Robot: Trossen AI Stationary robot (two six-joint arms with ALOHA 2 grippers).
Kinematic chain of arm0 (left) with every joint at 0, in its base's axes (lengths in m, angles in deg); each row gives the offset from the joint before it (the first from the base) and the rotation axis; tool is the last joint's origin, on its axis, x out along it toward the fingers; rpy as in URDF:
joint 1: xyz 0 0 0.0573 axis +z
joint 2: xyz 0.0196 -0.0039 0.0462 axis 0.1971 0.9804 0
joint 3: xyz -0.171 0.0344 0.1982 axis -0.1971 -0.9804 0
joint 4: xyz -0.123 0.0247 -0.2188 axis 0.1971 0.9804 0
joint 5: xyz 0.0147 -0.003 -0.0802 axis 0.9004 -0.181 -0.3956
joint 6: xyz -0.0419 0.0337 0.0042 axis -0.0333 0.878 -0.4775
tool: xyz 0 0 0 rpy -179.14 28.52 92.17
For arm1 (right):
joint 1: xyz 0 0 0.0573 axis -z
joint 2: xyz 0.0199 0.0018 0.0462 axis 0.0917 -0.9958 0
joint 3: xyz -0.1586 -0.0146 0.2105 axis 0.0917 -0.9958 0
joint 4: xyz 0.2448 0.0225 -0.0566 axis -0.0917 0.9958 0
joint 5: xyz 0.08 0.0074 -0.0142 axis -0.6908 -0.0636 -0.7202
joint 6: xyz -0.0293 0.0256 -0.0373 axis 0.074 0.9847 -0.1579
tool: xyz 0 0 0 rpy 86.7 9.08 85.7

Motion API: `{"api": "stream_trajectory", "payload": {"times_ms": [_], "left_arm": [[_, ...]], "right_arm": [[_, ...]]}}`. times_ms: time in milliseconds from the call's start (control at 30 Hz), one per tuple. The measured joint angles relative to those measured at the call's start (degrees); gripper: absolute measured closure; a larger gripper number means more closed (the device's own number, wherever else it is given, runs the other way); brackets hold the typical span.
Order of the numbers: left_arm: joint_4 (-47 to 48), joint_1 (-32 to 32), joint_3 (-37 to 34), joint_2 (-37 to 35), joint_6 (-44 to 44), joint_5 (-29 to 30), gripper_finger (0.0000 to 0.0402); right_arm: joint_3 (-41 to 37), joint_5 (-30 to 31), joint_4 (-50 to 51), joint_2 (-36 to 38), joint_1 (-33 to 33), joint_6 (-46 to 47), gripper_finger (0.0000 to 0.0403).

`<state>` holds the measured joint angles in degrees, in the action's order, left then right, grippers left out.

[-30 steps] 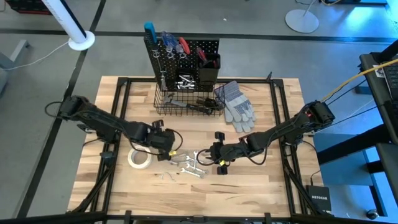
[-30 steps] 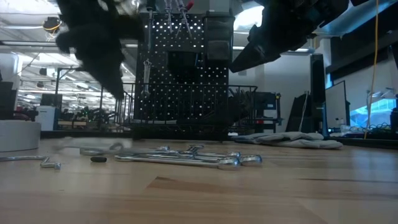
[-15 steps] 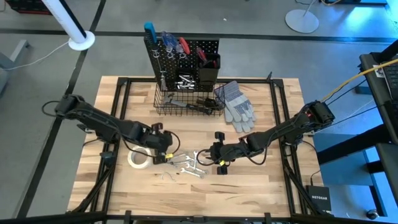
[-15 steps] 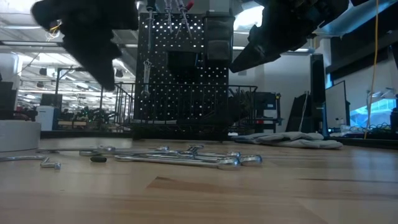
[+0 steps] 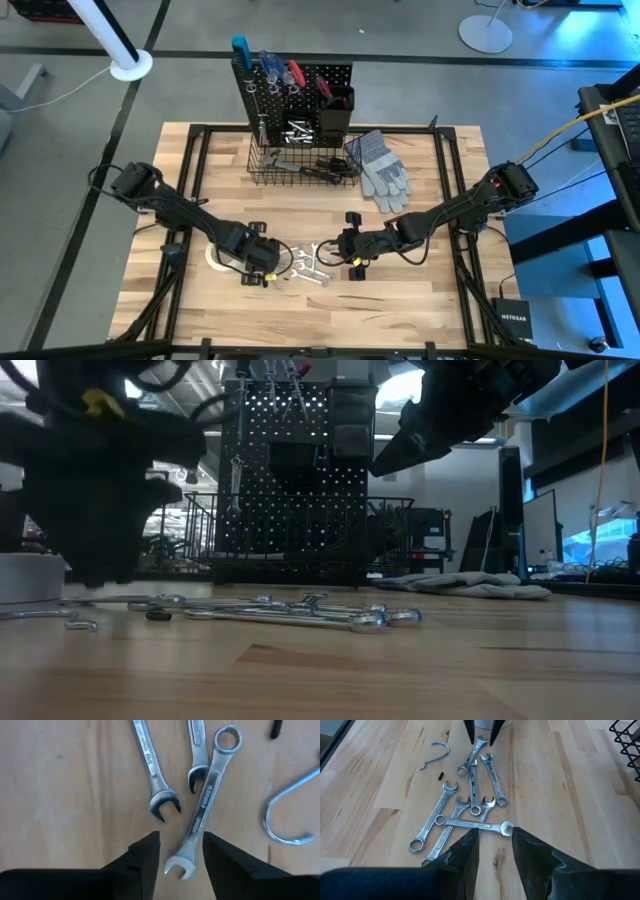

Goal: Hang tools onto peg board
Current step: Hang the wrench on the peg board

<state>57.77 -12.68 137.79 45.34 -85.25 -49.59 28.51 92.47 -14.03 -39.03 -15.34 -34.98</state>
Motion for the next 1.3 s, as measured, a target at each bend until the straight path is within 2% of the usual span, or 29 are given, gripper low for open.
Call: {"api": "stream_trajectory", "payload": {"times_ms": [267, 533, 967, 1300], "left_arm": [[-2.38, 1.18, 0.05, 3.2, 1.16, -3.93, 0.0272], [-3.45, 2.63, 0.22, 4.87, 3.49, -4.8, 0.0281], [-3.91, 2.83, 0.17, 5.1, 4.81, -4.97, 0.039], [-3.49, 1.97, -0.13, 2.09, 3.63, -3.12, 0.0388]], "right_arm": [[0.0, -0.01, -0.02, 0.0, 0.0, 0.04, 0.0281], [0.0, 0.3, 0.02, 0.0, 0.0, 0.07, 0.0281], [0.0, 0.3, 0.0, 0.0, 0.0, 0.09, 0.0281], [0.0, 0.3, 0.0, 0.0, 0.0, 0.09, 0.0281]]}}
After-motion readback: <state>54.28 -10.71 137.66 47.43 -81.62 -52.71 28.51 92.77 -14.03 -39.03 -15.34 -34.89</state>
